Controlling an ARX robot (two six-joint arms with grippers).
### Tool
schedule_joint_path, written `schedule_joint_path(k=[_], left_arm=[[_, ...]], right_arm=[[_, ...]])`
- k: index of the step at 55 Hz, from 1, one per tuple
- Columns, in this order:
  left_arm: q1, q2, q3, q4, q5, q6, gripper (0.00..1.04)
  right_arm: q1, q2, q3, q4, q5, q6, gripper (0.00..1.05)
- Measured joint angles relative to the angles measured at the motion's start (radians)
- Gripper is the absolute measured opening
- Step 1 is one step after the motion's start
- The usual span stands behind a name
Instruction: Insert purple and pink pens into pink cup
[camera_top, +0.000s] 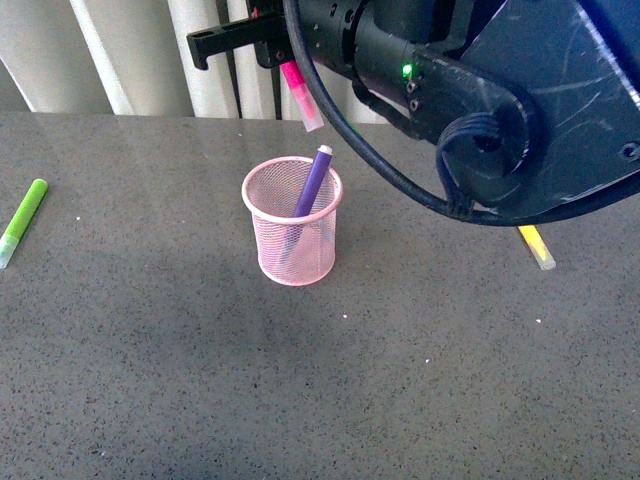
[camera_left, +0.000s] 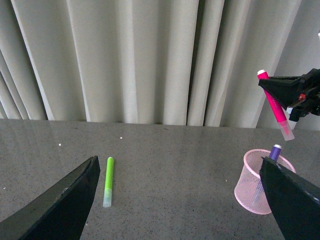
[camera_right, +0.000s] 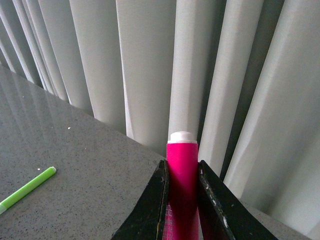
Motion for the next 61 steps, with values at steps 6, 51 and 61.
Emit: schedule_joint_path(k=[6,51,61], left_arm=[[0.0,0.0,0.0,0.0,0.0,0.0,0.98],[0.0,0.0,0.0,0.0,0.0,0.0,0.98],[0.0,0.0,0.0,0.0,0.0,0.0,0.98]], right_arm=[[0.007,0.036,0.025,-0.006,0.013,0.05,0.12],[0.016,0.102,0.035,-0.042,-0.011,0.14,0.12],[0.019,0.103,0.029,-0.043,-0.011,0.144,0.12]])
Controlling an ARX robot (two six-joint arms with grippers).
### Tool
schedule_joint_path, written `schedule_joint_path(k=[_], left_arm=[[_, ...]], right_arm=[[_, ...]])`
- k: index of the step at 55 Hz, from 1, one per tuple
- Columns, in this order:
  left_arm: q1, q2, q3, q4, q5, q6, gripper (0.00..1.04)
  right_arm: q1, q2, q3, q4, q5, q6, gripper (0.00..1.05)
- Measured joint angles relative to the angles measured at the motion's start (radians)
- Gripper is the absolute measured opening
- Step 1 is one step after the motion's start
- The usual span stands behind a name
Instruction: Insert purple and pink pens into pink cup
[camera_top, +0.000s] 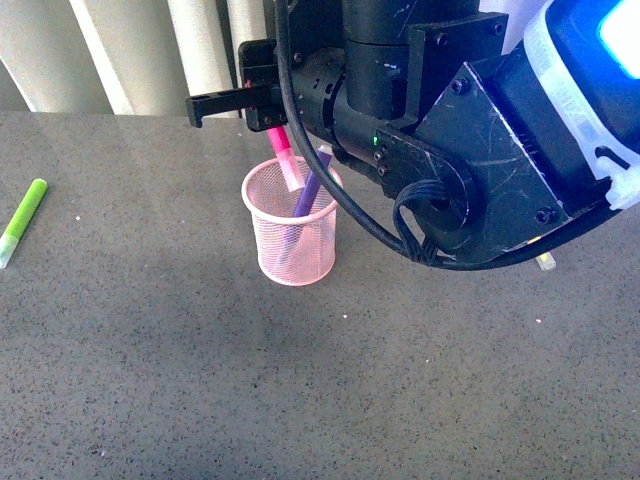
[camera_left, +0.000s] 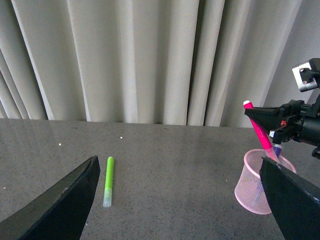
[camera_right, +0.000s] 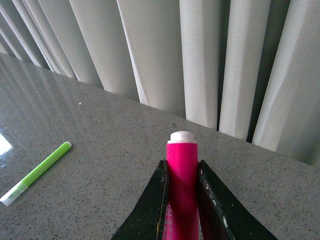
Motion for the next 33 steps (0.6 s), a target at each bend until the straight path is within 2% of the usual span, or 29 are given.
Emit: schedule_joint_path(k=[21,33], left_arm=[[0.0,0.0,0.0,0.0,0.0,0.0,0.98],[0.0,0.0,0.0,0.0,0.0,0.0,0.98]], right_arm=[[-0.002,0.0,-0.042,-0.002,-0.019,0.002,0.12],[-0.009,0.0,-0.047,-0.012,-0.029,0.015,0.49]])
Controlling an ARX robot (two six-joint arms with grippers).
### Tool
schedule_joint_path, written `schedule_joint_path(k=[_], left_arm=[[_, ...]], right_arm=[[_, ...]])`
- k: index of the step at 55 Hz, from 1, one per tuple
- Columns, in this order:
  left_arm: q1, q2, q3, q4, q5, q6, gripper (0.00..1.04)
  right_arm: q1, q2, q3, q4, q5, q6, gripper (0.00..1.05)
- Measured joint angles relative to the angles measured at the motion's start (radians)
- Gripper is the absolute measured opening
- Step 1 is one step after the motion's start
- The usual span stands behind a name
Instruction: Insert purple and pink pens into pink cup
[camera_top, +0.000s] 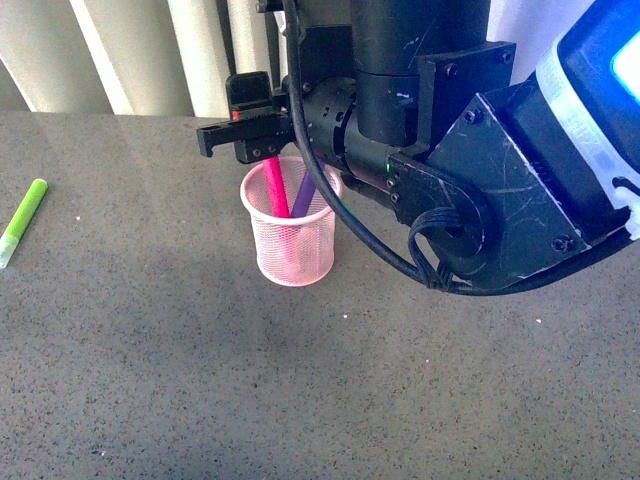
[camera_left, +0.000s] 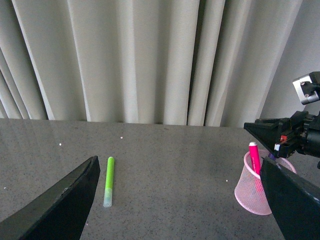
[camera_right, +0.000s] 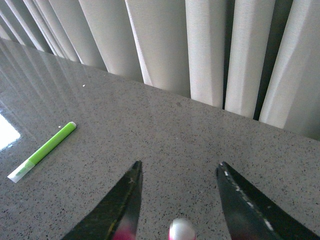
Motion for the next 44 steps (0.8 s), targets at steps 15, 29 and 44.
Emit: schedule_joint_path(k=[15,29,44], left_arm=[[0.0,0.0,0.0,0.0,0.0,0.0,0.98],[0.0,0.0,0.0,0.0,-0.001,0.0,0.98],[0.0,0.0,0.0,0.0,0.0,0.0,0.98]], right_arm=[[-0.057,-0.172,-0.069,-0.138,0.078,0.09,0.99],[-0.175,-0.558,-0.248,-0.416,0.179,0.129,0.98],[-0.183,-0.574,-0.397,-0.084,0.451,-0.014,0.79]])
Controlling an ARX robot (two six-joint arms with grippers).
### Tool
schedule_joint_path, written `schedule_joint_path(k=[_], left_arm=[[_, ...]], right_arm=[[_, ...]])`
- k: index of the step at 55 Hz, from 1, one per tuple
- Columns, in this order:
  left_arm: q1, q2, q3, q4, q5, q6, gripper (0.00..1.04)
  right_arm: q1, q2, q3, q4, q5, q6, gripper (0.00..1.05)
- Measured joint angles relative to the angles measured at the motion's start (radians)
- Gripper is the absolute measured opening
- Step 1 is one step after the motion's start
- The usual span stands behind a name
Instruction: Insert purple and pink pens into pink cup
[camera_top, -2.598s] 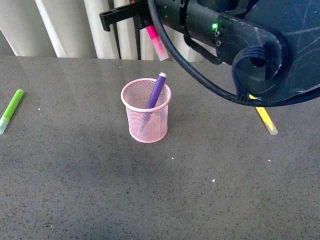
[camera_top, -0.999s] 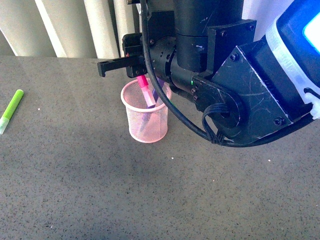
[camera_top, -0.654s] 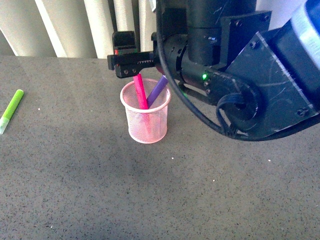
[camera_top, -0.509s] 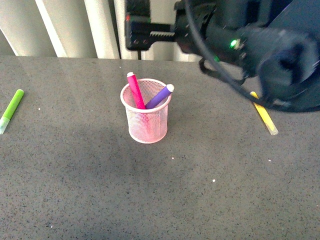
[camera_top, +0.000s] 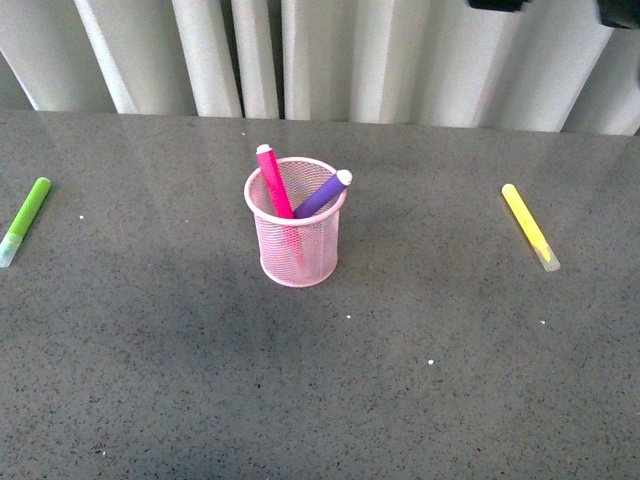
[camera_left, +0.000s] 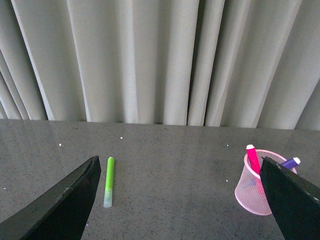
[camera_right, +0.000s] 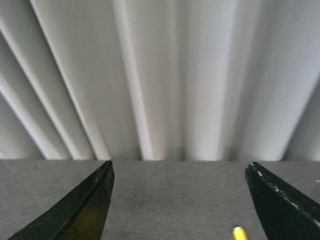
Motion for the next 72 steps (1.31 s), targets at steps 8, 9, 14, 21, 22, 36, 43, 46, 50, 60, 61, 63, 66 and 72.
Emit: schedule_joint_path(k=[8,9,14,21,22,36,43,46,50,60,61,63,66,72], left_arm=[[0.0,0.0,0.0,0.0,-0.002,0.0,0.98],[0.0,0.0,0.0,0.0,-0.002,0.0,0.98],[0.0,0.0,0.0,0.0,-0.002,0.0,0.98],[0.0,0.0,0.0,0.0,-0.001,0.0,0.98],[0.0,0.0,0.0,0.0,-0.001,0.0,0.98],[0.0,0.0,0.0,0.0,-0.001,0.0,0.98],[0.0,0.0,0.0,0.0,-0.001,0.0,0.98],[0.0,0.0,0.0,0.0,-0.001,0.0,0.98],[0.0,0.0,0.0,0.0,-0.001,0.0,0.98],[0.0,0.0,0.0,0.0,-0.001,0.0,0.98],[0.0,0.0,0.0,0.0,-0.001,0.0,0.98],[0.0,0.0,0.0,0.0,-0.001,0.0,0.98],[0.0,0.0,0.0,0.0,-0.001,0.0,0.98],[0.0,0.0,0.0,0.0,-0.001,0.0,0.98]], right_arm=[[-0.09,-0.18,-0.251,0.168,-0.034,-0.098,0.44],[-0.1,-0.197,-0.271,0.171,-0.041,-0.1,0.4],[-0.134,-0.255,-0.346,0.174,-0.066,-0.106,0.26],[-0.181,-0.375,-0.457,0.166,-0.122,-0.111,0.04],[-0.189,-0.397,-0.475,0.161,-0.129,-0.112,0.03],[-0.248,-0.516,-0.61,0.166,-0.184,-0.112,0.03],[-0.277,-0.657,-0.655,0.077,-0.212,-0.112,0.03],[-0.297,-0.705,-0.666,0.043,-0.235,-0.112,0.03],[-0.342,-0.76,-0.679,-0.003,-0.291,-0.112,0.03],[-0.363,-0.899,-0.701,-0.116,-0.294,-0.112,0.03],[-0.363,-0.914,-0.702,-0.13,-0.294,-0.112,0.03],[-0.363,-0.938,-0.703,-0.15,-0.294,-0.112,0.03],[-0.363,-0.976,-0.704,-0.182,-0.294,-0.112,0.03],[-0.363,-1.05,-0.706,-0.247,-0.295,-0.112,0.03]])
